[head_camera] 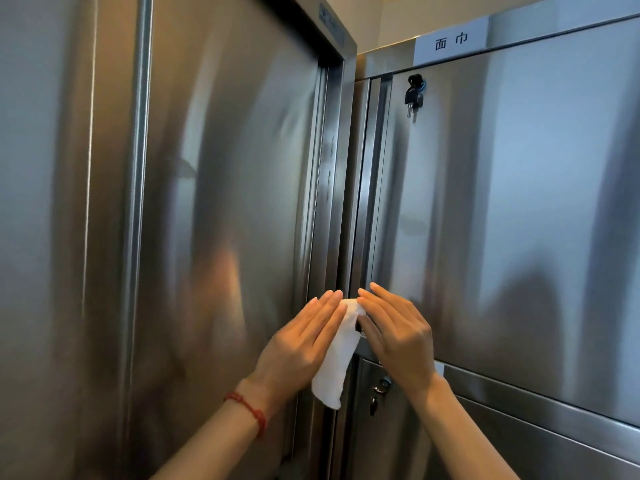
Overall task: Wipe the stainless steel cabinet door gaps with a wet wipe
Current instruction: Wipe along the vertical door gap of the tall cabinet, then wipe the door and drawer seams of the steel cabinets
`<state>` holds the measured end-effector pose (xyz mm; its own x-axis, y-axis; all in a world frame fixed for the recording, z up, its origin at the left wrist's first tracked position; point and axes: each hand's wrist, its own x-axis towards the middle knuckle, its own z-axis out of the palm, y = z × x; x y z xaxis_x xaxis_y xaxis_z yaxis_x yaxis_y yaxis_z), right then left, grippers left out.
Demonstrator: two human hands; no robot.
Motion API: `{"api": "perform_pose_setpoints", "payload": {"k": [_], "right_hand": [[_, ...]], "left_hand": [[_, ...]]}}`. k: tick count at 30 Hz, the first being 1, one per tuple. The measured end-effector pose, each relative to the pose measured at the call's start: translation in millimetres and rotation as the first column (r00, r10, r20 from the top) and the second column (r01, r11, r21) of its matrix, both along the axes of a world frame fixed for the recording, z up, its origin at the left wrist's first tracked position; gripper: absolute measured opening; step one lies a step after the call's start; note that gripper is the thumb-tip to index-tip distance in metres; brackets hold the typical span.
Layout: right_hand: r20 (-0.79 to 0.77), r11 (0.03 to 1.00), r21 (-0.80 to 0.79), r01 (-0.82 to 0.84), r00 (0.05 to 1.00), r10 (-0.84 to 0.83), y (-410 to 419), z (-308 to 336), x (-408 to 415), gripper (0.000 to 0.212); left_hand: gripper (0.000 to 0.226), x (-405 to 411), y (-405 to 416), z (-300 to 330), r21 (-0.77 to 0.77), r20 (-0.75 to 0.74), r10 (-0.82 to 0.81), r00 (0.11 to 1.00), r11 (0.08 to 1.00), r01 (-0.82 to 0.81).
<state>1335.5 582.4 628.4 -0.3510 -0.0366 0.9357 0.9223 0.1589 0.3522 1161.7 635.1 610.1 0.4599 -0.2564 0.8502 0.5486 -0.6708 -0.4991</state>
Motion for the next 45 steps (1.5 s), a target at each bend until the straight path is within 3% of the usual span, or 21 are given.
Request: {"api": "perform_pose_setpoints", "payload": {"k": [11,16,22,33,38,42,45], "right_hand": [[0.025,0.969,-0.053,-0.24,0.97,0.242,-30.9,-14.4,1.5,0.019],[0.014,0.922,-0.093,-0.375,0.926,0.378,-43.1,-30.9,-27.3,0.031],[0.032,0.862,-0.104,-0.496,0.865,0.501,-59.5,-46.6,-74.6,0.02],[0.064,0.782,-0.12,-0.611,0.782,0.62,-99.7,-66.5,-144.3,0.035],[0.067,0.747,-0.151,-0.648,0.747,0.662,-121.5,-80.5,-179.9,0.028],[0.038,0.696,-0.22,-0.683,0.707,0.706,-144.1,-95.1,-208.3,0.031],[-0.02,0.647,-0.318,-0.693,0.687,0.727,-161.9,-109.8,-224.6,0.032]], "left_hand": [[0.038,-14.9,-76.4,-22.1,-0.027,-0.003,0.267,0.964,0.963,-0.267],[0.042,-43.5,-113.6,-32.8,-0.09,-0.039,0.396,0.917,0.913,-0.398],[0.043,-84.5,-156.7,-39.6,-0.113,-0.081,0.52,0.85,0.843,-0.526],[0.063,-141.1,-214.4,-63.1,-0.245,-0.063,0.552,0.832,0.799,-0.549],[0.046,-176.5,-241.3,-75.4,-0.261,-0.047,0.566,0.823,0.789,-0.557],[0.057,-205.6,-264.5,-88.4,-0.304,-0.054,0.604,0.795,0.749,-0.589],[0.048,-222.8,-282.1,-100.2,-0.311,-0.036,0.619,0.785,0.739,-0.597]]}}
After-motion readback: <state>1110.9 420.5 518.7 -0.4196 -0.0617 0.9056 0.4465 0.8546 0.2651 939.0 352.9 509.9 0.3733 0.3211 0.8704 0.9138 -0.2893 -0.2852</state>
